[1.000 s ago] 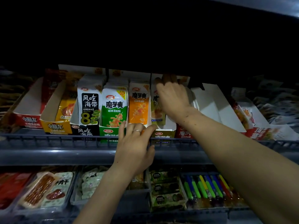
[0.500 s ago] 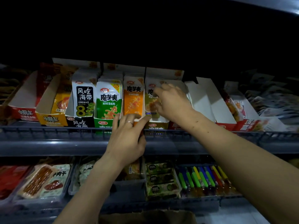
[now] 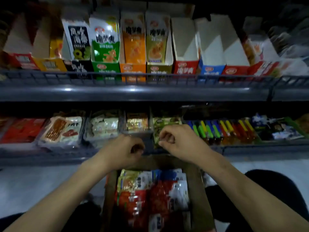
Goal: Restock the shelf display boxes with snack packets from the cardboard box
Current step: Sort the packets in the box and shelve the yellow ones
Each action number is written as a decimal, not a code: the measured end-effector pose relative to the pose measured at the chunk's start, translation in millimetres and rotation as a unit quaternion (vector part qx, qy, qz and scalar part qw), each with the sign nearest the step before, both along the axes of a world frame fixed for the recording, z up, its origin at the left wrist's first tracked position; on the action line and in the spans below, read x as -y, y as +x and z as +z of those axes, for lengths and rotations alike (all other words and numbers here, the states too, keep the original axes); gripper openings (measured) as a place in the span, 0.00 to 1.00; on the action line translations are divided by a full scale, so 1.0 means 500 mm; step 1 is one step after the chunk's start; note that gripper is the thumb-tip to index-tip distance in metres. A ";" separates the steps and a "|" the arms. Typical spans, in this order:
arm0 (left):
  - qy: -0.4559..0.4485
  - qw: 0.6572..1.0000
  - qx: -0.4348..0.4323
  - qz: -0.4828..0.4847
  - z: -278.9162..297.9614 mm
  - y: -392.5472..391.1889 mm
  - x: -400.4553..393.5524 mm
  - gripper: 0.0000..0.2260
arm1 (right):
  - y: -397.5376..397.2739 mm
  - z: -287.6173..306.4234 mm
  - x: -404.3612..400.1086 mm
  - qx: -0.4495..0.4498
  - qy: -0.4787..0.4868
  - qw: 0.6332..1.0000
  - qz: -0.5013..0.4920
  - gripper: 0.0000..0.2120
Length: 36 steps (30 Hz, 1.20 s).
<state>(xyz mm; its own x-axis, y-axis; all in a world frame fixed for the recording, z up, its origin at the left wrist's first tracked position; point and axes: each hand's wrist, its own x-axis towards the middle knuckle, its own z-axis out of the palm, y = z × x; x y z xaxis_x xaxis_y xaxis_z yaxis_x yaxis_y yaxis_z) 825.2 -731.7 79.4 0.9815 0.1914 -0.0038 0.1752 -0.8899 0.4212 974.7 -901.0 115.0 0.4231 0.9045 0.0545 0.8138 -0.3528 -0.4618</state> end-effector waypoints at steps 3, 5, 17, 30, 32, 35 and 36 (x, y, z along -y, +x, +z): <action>-0.036 0.993 -0.113 0.009 -0.102 -0.034 0.030 0.04 | -0.041 -0.106 0.027 -0.068 -0.083 0.994 0.002 0.07; -0.079 0.987 -0.138 0.031 -0.175 -0.061 0.036 0.05 | -0.058 -0.159 0.047 -0.093 -0.128 0.987 0.005 0.08; -0.049 0.945 -0.278 0.163 -0.490 -0.091 0.055 0.16 | -0.096 -0.316 0.058 -0.149 -0.232 0.961 0.030 0.10; 0.102 0.941 -0.249 0.206 -0.635 -0.065 0.049 0.17 | -0.078 -0.350 0.069 -0.153 -0.243 0.957 -0.031 0.09; 0.098 0.942 -0.242 0.210 -0.641 -0.070 0.048 0.21 | -0.074 -0.351 0.072 -0.152 -0.244 0.957 -0.044 0.08; 0.099 0.939 -0.267 0.191 -0.638 -0.070 0.047 0.25 | -0.069 -0.352 0.078 -0.154 -0.248 0.955 -0.055 0.09; 0.102 0.938 -0.269 0.193 -0.639 -0.070 0.048 0.25 | -0.069 -0.352 0.080 -0.153 -0.253 0.954 -0.056 0.09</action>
<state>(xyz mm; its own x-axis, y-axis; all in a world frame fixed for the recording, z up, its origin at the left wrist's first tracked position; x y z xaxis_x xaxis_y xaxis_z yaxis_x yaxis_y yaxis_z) 790.0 -755.7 -240.0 0.7051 0.5833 -0.4031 0.6396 -0.7686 0.0065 940.4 -941.2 -60.9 0.4446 0.7308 -0.5180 0.6129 -0.6699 -0.4190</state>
